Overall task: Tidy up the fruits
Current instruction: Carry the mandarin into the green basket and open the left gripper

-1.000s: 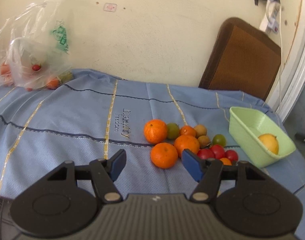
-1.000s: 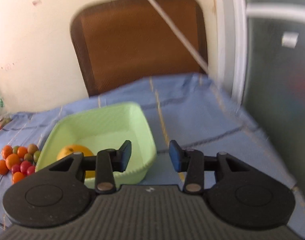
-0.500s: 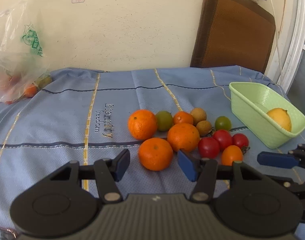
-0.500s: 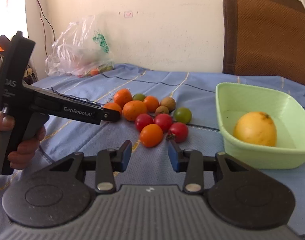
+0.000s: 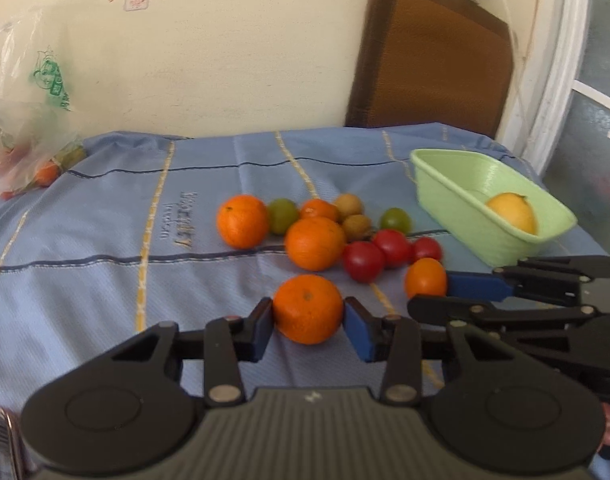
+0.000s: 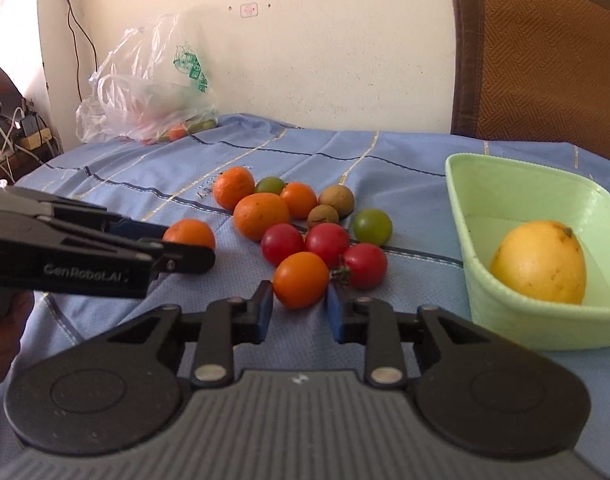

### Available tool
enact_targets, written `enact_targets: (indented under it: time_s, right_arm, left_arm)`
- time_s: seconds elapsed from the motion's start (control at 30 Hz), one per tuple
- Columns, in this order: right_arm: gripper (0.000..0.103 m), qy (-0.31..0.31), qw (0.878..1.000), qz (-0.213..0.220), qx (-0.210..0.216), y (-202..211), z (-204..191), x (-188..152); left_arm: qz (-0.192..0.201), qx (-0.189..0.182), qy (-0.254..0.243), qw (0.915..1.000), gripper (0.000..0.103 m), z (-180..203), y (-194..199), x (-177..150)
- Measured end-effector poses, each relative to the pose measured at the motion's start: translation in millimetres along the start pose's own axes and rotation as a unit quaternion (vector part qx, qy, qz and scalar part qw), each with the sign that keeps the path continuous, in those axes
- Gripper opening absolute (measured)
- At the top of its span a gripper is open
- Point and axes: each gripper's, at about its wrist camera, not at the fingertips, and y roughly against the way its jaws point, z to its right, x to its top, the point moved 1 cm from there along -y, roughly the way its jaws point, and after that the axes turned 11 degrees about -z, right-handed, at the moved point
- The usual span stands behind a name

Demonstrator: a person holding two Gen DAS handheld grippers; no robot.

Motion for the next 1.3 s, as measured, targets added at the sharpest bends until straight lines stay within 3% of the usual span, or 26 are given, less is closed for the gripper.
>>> enact_targets:
  time_s: [0.1, 0.27, 0.4, 0.53, 0.67, 0.97, 1.17, 1.3]
  right_arm:
    - [0.031, -0.006, 0.999, 0.036, 0.0, 31, 4, -12]
    - [0.031, -0.033, 0.992, 0.099, -0.066, 79, 36, -21]
    - [0.031, -0.065, 0.985, 0.108, -0.12, 90, 76, -21]
    - [0.031, -0.081, 0.981, 0.103, -0.141, 85, 103, -20]
    - [0.032, -0.092, 0.981, 0.094, -0.14, 75, 113, -24]
    - [0.033, -0.081, 0.98, 0.1, -0.15, 73, 112, -26]
    - [0.033, -0.096, 0.978, 0.125, -0.135, 87, 102, -29]
    - [0.033, -0.072, 0.982, 0.143, -0.102, 96, 77, -26]
  left_arm:
    - [0.009, -0.032, -0.008, 0.9994, 0.038, 19, 10, 10]
    - [0.042, -0.081, -0.051, 0.9945, 0.038, 78, 19, 48]
    - [0.056, -0.092, -0.078, 0.9911, 0.038, 115, 1, 81]
    - [0.022, -0.085, -0.074, 0.9934, 0.038, 126, -41, 107]
    - [-0.009, -0.092, -0.061, 0.9939, 0.038, 127, -71, 116]
    - [-0.009, -0.089, -0.057, 0.9944, 0.046, 123, -77, 117]
    - [0.05, -0.083, -0.035, 0.9946, 0.047, 94, -22, 106]
    - [0.078, -0.046, 0.003, 0.9959, 0.047, 48, 19, 86]
